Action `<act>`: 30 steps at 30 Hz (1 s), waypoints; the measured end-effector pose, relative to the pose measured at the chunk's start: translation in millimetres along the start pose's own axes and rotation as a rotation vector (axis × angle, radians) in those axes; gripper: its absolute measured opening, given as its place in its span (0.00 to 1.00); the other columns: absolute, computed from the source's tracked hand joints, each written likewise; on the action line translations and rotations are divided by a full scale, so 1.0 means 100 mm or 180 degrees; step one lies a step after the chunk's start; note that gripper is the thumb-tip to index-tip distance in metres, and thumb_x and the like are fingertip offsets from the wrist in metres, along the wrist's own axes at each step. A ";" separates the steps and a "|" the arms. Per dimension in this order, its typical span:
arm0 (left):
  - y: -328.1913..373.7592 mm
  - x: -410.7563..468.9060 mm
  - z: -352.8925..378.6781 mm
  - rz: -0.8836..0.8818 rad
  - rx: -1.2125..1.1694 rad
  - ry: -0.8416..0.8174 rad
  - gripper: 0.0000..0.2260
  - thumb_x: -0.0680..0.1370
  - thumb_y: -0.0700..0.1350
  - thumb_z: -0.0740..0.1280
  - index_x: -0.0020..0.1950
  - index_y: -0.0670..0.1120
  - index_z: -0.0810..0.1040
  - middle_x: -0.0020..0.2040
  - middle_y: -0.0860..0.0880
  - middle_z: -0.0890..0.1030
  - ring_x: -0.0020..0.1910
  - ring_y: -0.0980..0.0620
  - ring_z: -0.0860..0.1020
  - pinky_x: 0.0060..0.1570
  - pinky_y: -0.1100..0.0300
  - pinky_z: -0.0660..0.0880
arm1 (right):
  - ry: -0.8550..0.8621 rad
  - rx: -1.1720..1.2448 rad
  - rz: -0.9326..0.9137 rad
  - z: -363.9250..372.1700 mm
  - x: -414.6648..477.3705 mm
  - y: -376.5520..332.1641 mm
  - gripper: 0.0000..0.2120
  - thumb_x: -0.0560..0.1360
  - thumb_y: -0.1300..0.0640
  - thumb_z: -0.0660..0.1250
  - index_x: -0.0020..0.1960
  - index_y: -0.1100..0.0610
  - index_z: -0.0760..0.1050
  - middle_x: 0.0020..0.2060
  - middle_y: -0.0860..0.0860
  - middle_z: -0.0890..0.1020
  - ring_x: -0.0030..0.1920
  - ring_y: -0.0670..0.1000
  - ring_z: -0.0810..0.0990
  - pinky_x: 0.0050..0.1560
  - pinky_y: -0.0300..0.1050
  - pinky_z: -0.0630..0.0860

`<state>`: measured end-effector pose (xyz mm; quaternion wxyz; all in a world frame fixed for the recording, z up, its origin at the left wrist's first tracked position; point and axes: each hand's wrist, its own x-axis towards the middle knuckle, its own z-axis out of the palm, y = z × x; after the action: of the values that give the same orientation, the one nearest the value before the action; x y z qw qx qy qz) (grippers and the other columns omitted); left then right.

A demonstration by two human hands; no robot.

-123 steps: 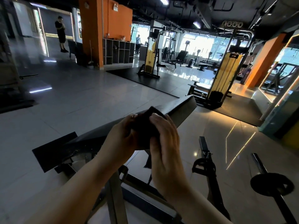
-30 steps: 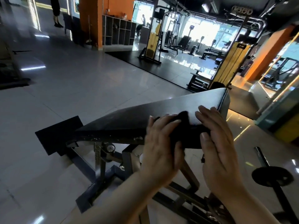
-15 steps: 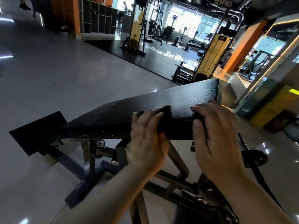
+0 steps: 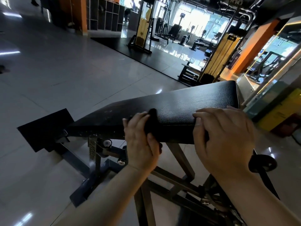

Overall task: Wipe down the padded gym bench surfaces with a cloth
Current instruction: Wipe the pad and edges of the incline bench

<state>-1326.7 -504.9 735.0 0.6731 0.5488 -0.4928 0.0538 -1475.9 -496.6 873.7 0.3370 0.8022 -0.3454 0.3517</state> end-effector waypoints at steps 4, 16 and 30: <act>0.44 -0.01 0.10 -0.0630 -0.0304 0.0143 0.18 0.82 0.49 0.51 0.71 0.47 0.67 0.72 0.46 0.69 0.77 0.48 0.62 0.77 0.38 0.47 | 0.0104 -0.0057 -0.0030 0.01 -0.01 0.00 0.12 0.81 0.56 0.61 0.52 0.55 0.84 0.50 0.49 0.86 0.51 0.56 0.81 0.63 0.55 0.71; 0.28 -0.01 0.06 -0.0670 -0.0339 0.0160 0.18 0.82 0.47 0.52 0.71 0.47 0.67 0.71 0.48 0.70 0.76 0.49 0.62 0.75 0.35 0.50 | -0.0244 -0.0279 -0.0233 -0.01 -0.06 0.03 0.14 0.84 0.53 0.60 0.59 0.55 0.82 0.56 0.51 0.83 0.57 0.57 0.79 0.68 0.55 0.66; 0.56 -0.01 0.17 -0.0497 -0.0332 0.0156 0.17 0.83 0.47 0.51 0.71 0.48 0.67 0.70 0.48 0.72 0.76 0.50 0.63 0.77 0.37 0.47 | -0.0225 -0.0569 -0.0359 0.01 -0.08 0.00 0.15 0.84 0.52 0.58 0.59 0.56 0.81 0.56 0.52 0.83 0.57 0.56 0.79 0.66 0.55 0.67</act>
<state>-1371.7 -495.5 771.6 0.7148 0.5483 -0.4339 -0.0111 -1479.3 -495.0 866.5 0.4140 0.7990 -0.3414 0.2714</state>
